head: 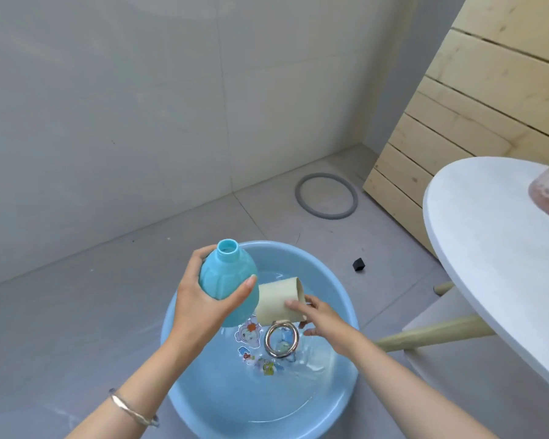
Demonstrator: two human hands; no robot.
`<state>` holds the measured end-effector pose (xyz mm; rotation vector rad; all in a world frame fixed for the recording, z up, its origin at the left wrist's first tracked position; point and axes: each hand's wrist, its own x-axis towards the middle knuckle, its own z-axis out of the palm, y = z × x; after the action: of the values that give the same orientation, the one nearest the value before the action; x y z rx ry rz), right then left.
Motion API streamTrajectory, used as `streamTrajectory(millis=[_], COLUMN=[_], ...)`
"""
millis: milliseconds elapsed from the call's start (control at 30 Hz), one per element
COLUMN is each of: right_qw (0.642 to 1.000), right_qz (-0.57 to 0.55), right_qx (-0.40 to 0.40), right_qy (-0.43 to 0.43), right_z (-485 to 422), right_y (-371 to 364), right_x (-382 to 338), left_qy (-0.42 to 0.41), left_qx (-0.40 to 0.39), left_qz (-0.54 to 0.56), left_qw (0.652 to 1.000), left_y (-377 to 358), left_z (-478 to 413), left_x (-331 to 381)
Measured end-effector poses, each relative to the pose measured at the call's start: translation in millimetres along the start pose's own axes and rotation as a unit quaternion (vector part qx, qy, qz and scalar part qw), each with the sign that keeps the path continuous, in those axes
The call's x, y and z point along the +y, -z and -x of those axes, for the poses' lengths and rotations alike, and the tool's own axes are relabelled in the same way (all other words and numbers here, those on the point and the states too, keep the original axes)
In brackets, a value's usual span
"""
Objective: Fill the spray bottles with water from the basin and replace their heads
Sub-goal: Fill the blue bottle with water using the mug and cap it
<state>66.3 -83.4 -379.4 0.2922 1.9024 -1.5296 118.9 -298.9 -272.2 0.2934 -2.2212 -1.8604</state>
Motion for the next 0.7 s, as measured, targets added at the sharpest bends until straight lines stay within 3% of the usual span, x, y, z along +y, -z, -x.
streamTrajectory(millis=[133, 233, 433, 700], right_qw=[0.993, 0.998, 0.985, 0.948], right_qz=[-0.103, -0.035, 0.118, 0.137], right_qx=[-0.035, -0.01, 0.085, 0.175], right_qy=[-0.049, -0.056, 0.093, 0.229], right_z=[26, 53, 126, 269], right_y=[8, 6, 11, 93], right_x=[-10, -24, -86, -184], left_qy=[-0.009, -0.02, -0.05, -0.097], left_qx=[0.003, 0.005, -0.001, -0.056], left_qz=[0.0, 0.004, 0.007, 0.035], left_qw=[1.0, 1.0, 0.999, 0.993], left_y=[7, 12, 17, -22], left_z=[10, 20, 33, 46], left_x=[17, 30, 76, 158])
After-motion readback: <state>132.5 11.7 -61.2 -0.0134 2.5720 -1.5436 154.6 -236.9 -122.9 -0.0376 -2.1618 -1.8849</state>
